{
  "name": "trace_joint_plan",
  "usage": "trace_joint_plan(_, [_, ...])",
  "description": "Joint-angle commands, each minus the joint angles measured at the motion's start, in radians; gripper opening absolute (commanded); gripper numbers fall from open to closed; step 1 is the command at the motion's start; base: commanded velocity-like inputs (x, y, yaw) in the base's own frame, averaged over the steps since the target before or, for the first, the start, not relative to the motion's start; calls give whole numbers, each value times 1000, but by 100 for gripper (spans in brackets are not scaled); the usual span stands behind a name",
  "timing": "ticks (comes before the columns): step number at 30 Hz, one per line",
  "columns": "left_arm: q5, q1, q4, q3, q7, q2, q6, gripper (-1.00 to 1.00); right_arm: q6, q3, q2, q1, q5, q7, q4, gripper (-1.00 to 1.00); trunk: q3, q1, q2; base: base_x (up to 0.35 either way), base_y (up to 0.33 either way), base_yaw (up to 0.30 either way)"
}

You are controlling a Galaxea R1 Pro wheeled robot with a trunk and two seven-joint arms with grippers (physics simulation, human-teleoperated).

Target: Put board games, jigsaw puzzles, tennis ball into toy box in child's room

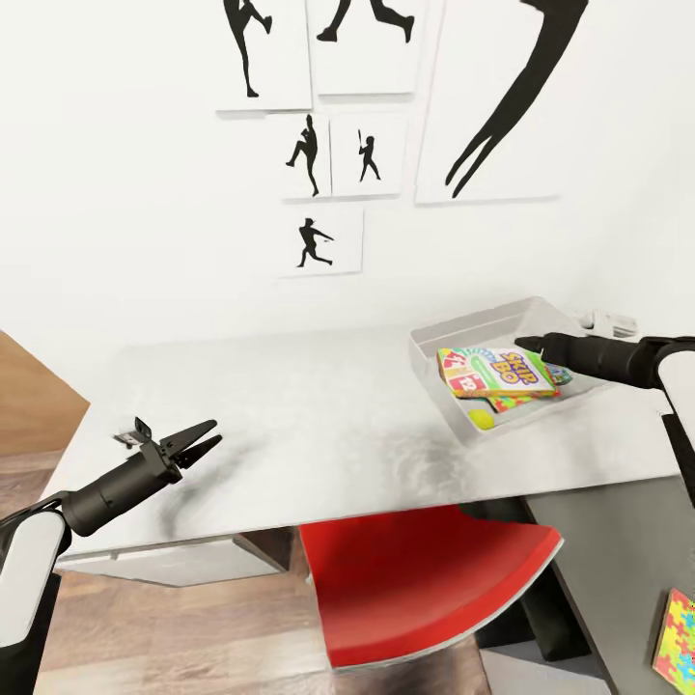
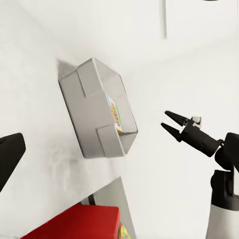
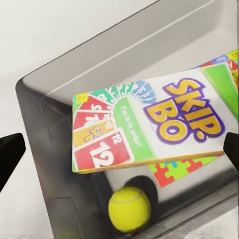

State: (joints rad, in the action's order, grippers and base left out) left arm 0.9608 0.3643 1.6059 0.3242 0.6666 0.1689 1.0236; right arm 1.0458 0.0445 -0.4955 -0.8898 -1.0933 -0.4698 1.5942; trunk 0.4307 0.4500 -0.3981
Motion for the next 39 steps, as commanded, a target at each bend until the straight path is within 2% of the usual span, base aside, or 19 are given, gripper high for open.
trace_joint_plan(1, [-4, 1, 0, 1, 5, 0, 4, 100, 1, -1, -1, -1, -9, -10, 4, 100, 2, 0, -2, -294, 0, -5])
trace_joint_plan(7, [-4, 0, 0, 2, 6, 0, 4, 100, 1, -11, -21, 4, -10, -10, 15, 100, 2, 0, -2, -278, 0, -128])
trace_joint_plan(15, [-3, -1, 1, 4, 11, 0, 4, 100, 1, -16, -45, 5, -11, -9, 18, 100, 2, 0, -2, -83, 0, -248])
trace_joint_plan(22, [-2, 6, 1, -2, 30, -2, 6, 100, 1, -47, -75, 27, -13, -9, 18, 100, 2, 0, -2, -17, 0, -275])
trace_joint_plan(34, [-1, 37, 2, -10, 35, -2, 11, 100, 1, -82, -90, 65, -18, -7, 19, 100, 2, 0, -2, -4, 0, -280])
trace_joint_plan(39, [-2, 83, 2, -46, 24, -4, 15, 100, 1, -101, -92, 69, -19, -6, 20, 100, 2, 0, -2, -1, 0, -281])
